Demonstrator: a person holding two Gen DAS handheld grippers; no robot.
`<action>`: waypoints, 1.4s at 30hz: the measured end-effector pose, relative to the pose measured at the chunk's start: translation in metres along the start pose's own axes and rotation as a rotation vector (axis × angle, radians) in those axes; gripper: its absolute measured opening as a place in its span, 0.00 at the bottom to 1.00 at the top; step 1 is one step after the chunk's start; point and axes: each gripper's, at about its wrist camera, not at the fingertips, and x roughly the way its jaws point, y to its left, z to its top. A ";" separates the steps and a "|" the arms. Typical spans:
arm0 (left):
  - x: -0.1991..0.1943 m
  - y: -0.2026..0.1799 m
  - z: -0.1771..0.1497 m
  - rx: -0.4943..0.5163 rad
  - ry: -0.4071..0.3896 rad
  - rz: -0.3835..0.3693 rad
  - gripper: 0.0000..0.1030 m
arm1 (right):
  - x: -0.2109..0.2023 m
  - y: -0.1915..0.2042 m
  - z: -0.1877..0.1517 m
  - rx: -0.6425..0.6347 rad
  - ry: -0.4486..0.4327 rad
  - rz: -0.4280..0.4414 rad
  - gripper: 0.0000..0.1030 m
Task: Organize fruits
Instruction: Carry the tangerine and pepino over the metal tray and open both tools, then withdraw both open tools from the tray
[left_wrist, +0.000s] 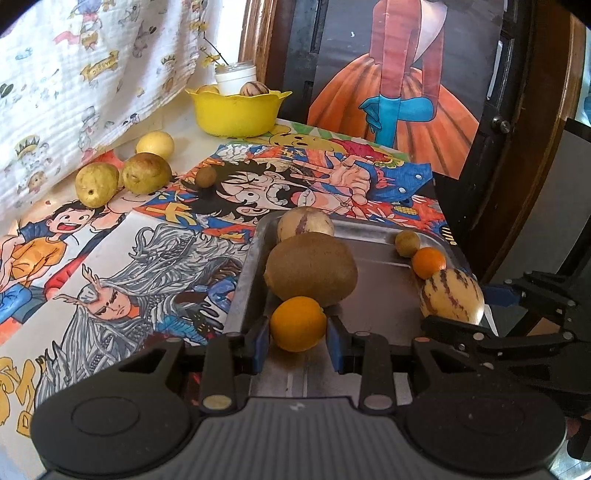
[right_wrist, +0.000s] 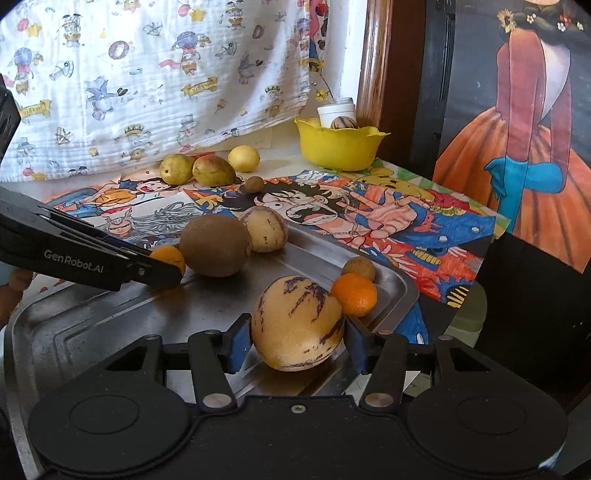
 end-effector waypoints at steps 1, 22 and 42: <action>0.000 0.000 0.000 0.001 -0.001 -0.001 0.35 | 0.000 0.000 0.000 -0.001 -0.002 -0.003 0.54; -0.023 0.012 0.001 -0.072 -0.002 -0.058 0.73 | -0.047 0.014 -0.002 0.048 -0.081 -0.052 0.93; -0.114 0.031 -0.035 -0.037 -0.174 -0.004 1.00 | -0.114 0.073 -0.022 0.156 -0.078 -0.104 0.99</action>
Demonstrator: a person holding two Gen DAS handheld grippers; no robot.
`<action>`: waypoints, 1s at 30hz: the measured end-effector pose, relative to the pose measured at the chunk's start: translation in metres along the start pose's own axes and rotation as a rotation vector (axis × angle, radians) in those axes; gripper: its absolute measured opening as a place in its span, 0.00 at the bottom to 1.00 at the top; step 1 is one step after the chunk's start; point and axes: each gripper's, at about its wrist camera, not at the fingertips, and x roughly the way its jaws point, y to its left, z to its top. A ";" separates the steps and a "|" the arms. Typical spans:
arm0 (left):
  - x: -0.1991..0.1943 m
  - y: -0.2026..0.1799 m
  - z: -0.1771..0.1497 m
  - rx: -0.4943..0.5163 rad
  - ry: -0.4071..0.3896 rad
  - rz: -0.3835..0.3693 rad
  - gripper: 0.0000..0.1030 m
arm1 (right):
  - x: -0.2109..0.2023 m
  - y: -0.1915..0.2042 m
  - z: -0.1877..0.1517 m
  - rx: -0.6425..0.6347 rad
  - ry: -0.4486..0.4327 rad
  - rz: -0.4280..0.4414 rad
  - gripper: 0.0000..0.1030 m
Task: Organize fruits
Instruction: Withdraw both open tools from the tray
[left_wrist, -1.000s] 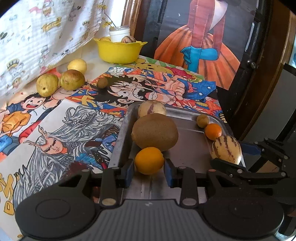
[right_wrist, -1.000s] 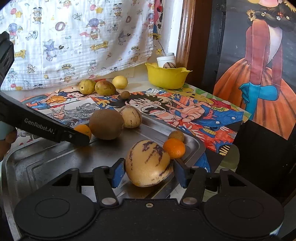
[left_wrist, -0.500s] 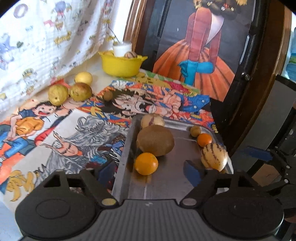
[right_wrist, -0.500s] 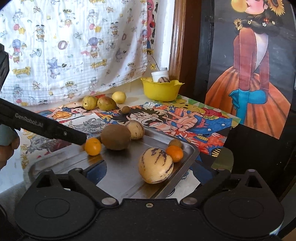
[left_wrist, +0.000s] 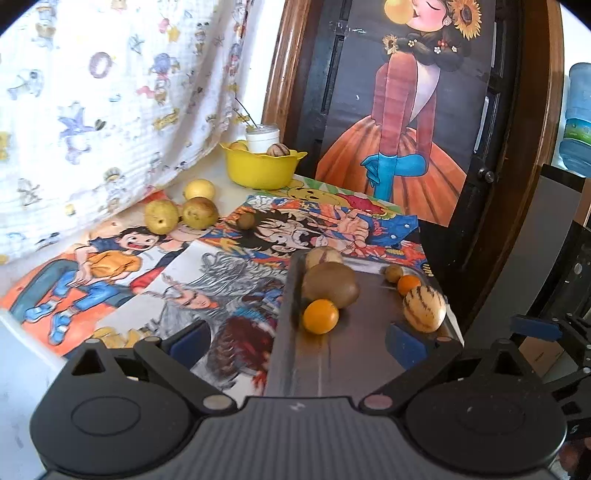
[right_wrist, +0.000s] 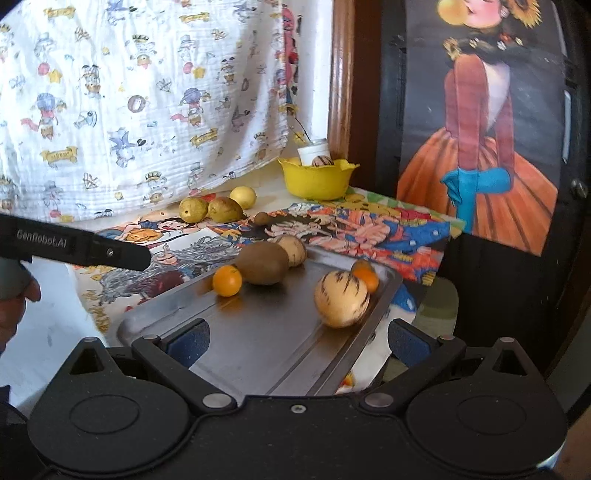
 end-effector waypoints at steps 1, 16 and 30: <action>-0.004 0.002 -0.003 0.001 0.000 0.005 1.00 | -0.002 0.002 -0.002 0.013 0.010 0.000 0.99; -0.039 0.024 -0.058 0.022 0.082 0.040 1.00 | -0.017 0.043 -0.031 0.120 0.139 0.052 0.99; -0.049 0.054 -0.063 -0.057 0.099 0.116 1.00 | -0.006 0.067 -0.007 -0.040 0.117 0.154 0.99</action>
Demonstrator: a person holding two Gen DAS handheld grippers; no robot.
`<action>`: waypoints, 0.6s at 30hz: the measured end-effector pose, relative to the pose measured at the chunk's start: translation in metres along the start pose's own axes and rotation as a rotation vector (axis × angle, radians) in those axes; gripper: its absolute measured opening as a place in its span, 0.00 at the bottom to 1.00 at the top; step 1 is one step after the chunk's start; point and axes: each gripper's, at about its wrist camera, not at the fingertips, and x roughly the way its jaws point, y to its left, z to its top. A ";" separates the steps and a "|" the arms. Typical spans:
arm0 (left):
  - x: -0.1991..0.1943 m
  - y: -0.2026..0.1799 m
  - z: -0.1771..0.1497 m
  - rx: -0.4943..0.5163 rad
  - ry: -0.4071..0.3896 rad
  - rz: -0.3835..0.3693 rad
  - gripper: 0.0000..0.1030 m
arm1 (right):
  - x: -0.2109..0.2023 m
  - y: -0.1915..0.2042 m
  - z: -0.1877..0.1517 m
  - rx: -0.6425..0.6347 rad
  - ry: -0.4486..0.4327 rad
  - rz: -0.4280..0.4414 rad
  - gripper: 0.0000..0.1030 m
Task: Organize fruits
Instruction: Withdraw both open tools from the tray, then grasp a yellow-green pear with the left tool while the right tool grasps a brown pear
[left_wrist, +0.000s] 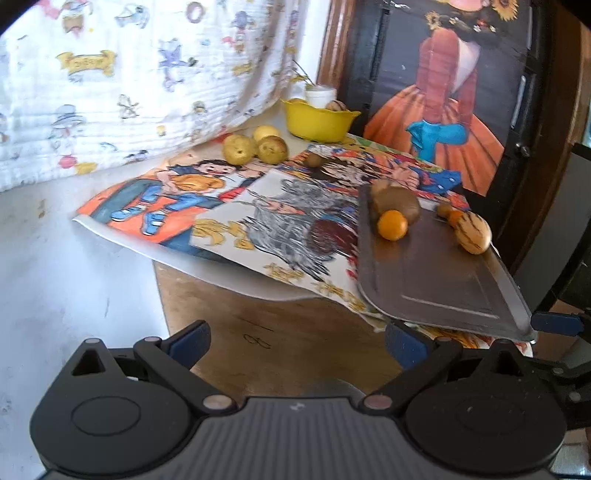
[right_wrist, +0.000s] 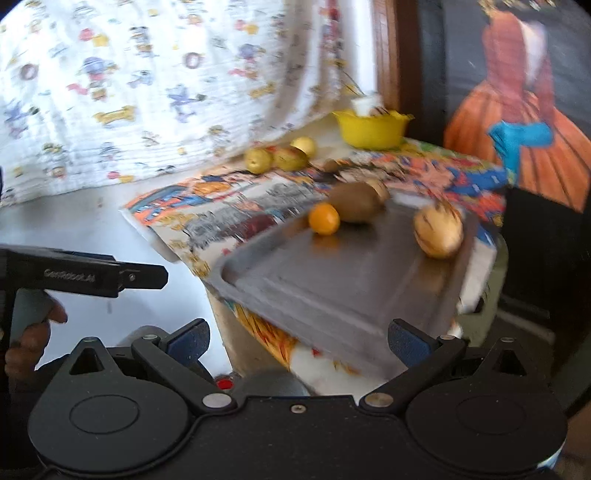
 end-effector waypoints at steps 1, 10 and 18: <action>0.000 0.003 0.002 -0.006 -0.006 0.007 1.00 | 0.001 0.001 0.007 -0.025 -0.007 0.012 0.99; 0.009 0.041 0.050 0.014 -0.086 0.098 1.00 | 0.015 -0.005 0.104 -0.327 -0.119 0.086 0.99; 0.042 0.052 0.115 0.167 -0.151 0.142 1.00 | 0.064 -0.035 0.193 -0.588 -0.131 0.139 0.99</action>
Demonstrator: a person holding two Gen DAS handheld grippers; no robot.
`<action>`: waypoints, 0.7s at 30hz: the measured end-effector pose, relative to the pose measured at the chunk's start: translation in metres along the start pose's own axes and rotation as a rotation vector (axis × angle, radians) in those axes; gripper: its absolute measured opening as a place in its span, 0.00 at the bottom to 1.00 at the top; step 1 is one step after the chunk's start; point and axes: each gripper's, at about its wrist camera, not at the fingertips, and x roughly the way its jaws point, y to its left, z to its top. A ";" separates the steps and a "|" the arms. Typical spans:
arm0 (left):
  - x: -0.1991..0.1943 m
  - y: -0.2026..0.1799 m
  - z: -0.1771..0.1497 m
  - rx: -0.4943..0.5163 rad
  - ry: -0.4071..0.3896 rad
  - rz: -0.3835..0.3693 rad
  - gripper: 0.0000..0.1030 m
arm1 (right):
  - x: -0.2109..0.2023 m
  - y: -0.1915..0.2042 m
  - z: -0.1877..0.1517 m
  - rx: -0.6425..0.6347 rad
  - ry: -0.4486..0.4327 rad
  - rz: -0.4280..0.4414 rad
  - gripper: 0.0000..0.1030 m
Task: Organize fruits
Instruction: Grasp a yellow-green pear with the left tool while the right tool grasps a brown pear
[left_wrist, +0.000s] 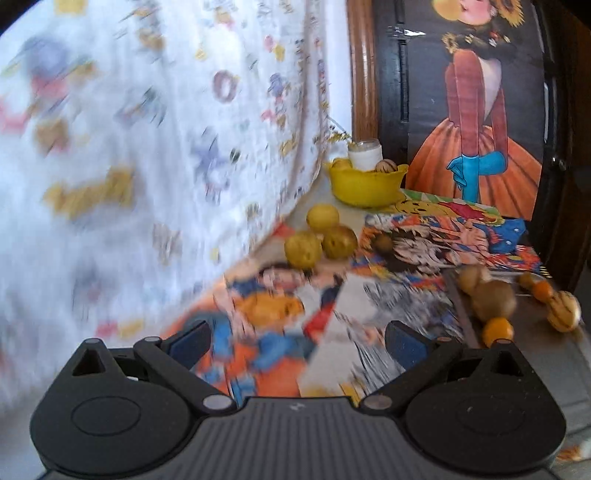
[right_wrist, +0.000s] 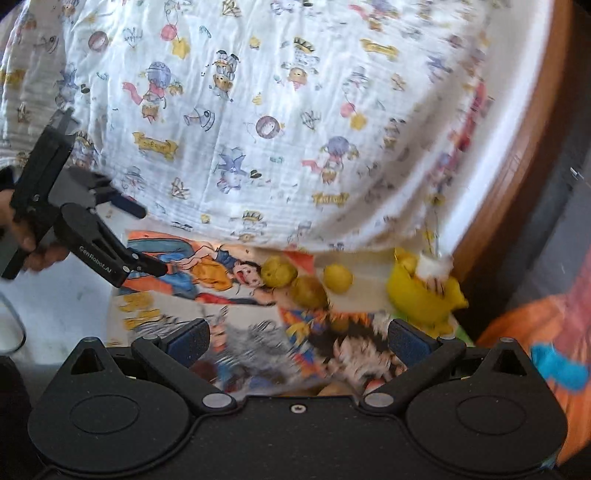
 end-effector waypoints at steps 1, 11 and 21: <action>0.006 0.000 0.006 0.022 -0.005 0.001 1.00 | 0.009 -0.011 0.005 -0.018 0.001 0.023 0.99; 0.100 -0.021 0.044 0.361 -0.061 -0.059 1.00 | 0.158 -0.062 0.011 -0.277 0.137 0.207 0.92; 0.190 -0.017 0.040 0.475 0.017 -0.085 0.96 | 0.265 -0.058 0.005 -0.444 0.160 0.317 0.84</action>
